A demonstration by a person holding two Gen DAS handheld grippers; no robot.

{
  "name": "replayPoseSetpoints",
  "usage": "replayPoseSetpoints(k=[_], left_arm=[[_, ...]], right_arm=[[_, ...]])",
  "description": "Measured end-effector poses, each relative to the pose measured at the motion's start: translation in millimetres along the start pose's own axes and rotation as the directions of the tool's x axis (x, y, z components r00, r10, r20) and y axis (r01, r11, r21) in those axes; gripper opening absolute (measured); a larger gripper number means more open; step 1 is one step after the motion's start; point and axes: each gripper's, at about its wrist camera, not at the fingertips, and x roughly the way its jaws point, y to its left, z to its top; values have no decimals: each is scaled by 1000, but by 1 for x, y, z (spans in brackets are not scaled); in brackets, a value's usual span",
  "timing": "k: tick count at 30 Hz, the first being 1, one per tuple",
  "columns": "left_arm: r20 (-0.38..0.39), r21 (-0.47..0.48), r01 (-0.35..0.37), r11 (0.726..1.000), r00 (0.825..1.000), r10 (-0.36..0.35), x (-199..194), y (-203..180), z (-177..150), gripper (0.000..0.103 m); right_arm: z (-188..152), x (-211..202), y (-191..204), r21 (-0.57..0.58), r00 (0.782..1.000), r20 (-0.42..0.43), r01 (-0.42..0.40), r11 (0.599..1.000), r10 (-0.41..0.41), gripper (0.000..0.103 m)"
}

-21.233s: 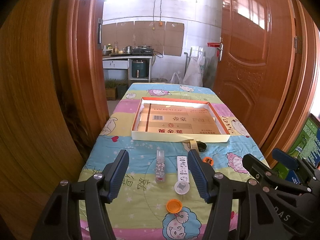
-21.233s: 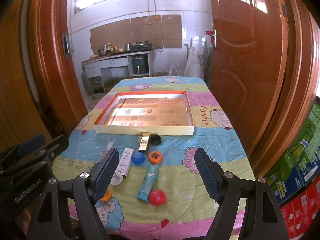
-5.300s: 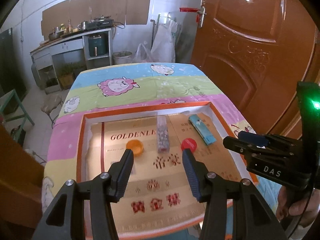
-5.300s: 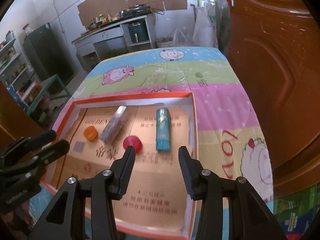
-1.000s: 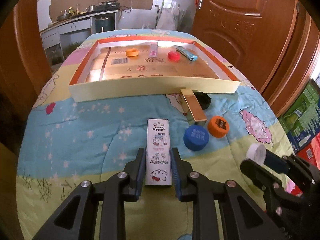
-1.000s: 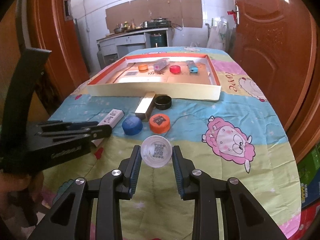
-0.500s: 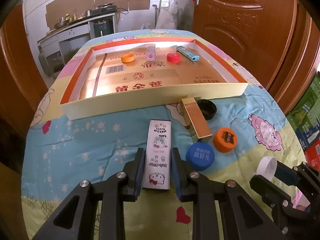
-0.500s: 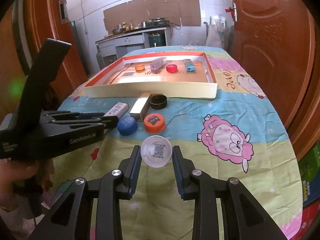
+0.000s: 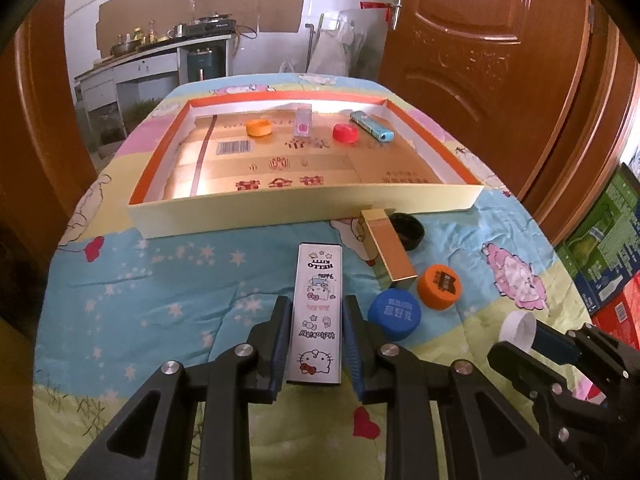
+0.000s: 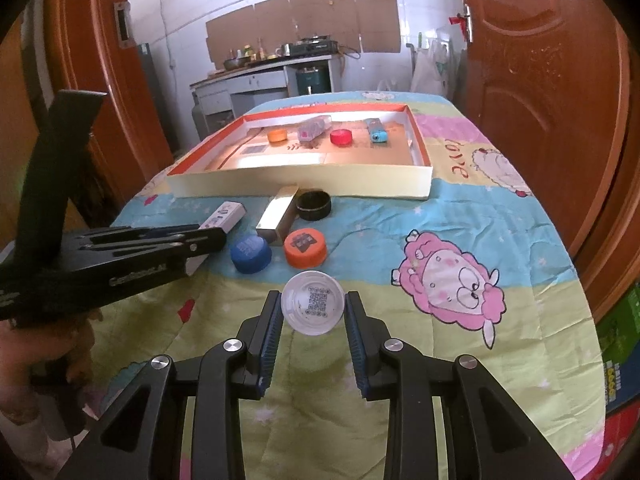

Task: Organize rigid objects
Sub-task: 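Carry the white cap and Hello Kitty box up toward the box lid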

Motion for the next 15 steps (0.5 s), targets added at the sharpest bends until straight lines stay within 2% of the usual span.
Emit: replayPoseSetpoints(k=[15], left_arm=[[90, -21, 10, 1000, 996, -8, -42, 7, 7, 26]], right_arm=[[15, -8, 2, -8, 1000, 21, -12, 1000, 12, 32]])
